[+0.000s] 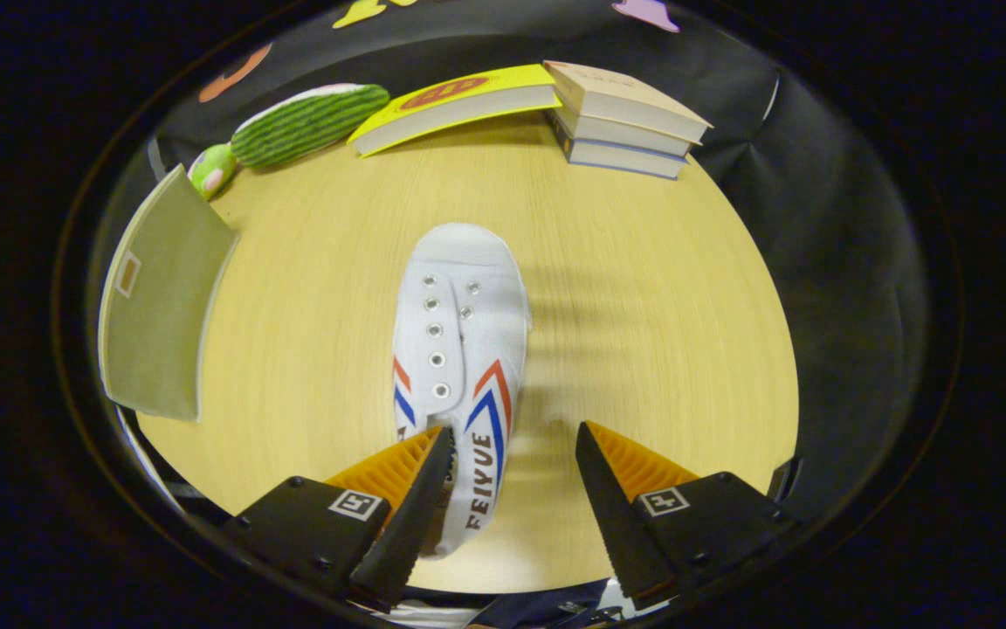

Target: Open the storage box then place both shoes into the box .Put the left shoe in first, then the right shoe, with the right side of both shoes facing outward in a uniform manner.

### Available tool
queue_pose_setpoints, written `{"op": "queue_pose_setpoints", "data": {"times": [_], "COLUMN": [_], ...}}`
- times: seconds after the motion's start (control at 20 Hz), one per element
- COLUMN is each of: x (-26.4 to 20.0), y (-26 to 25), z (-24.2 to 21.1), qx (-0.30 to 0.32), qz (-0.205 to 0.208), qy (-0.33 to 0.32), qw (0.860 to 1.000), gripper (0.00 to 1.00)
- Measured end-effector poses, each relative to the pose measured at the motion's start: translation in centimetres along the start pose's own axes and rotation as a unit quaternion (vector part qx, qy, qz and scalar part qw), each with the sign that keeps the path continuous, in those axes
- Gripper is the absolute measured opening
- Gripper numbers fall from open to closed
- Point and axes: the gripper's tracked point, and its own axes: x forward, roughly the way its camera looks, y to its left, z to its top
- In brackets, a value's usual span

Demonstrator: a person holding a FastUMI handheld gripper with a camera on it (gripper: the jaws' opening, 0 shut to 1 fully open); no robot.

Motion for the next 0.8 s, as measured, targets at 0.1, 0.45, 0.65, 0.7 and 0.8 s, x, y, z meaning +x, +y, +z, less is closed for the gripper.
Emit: {"op": "queue_pose_setpoints", "data": {"times": [0.1, 0.45, 0.65, 0.7, 0.8], "x": [0.6, -0.3, -1.6, -2.0, -2.7], "y": [1.4, 1.0, 1.4, 1.3, 1.0], "z": [0.2, 1.1, 1.2, 1.7, 2.0], "qx": [0.005, 0.055, 0.076, 0.079, 0.079], "qz": [0.048, 0.067, 0.081, 0.080, 0.082], "qy": [0.010, 0.001, 0.005, 0.001, -0.011], "qw": [0.999, 0.996, 0.994, 0.994, 0.993], "gripper": [0.88, 0.07, 0.06, 0.06, 0.06]}}
